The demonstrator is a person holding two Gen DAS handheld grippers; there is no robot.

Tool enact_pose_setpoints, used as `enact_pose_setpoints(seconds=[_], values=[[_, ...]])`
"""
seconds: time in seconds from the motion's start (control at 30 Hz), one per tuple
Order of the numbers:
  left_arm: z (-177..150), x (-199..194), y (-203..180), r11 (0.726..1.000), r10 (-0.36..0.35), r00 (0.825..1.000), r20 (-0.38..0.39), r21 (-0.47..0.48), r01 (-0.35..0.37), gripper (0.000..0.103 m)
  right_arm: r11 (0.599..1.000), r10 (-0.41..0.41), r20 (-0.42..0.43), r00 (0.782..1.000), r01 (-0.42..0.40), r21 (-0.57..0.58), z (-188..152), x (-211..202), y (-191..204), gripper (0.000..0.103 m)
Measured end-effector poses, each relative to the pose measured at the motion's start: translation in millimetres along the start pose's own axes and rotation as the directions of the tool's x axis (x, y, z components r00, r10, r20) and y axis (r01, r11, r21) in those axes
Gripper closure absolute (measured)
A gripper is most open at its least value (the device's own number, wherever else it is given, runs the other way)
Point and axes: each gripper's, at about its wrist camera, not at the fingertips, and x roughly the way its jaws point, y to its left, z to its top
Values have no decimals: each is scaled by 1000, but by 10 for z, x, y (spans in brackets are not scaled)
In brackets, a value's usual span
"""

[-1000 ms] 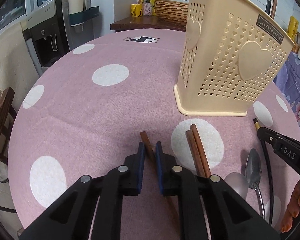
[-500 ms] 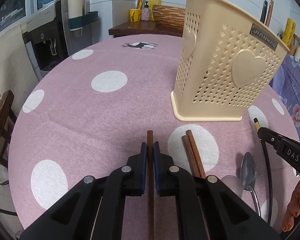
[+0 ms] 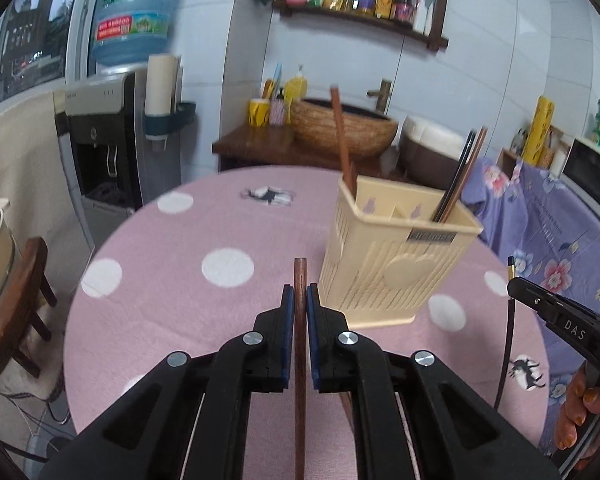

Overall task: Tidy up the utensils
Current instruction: 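Lift both chopsticks upright and carry them over the holder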

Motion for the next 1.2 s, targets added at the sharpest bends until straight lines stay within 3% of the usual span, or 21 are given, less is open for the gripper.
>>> enact_pose_setpoints(seconds=[0.17, 0.37, 1.2], values=[[189, -242, 10, 1000, -6, 997, 72, 8, 6, 95, 999, 9, 66, 998, -7, -39, 167, -369, 42, 95], [297, -387, 37, 1000, 3, 993, 119, 2, -3, 96, 999, 18, 86, 996, -14, -45, 242, -594, 55, 95], [529, -576, -80, 999, -29, 984, 174, 47, 21, 96, 996, 45, 81, 996, -39, -75, 425, -700, 114, 95]])
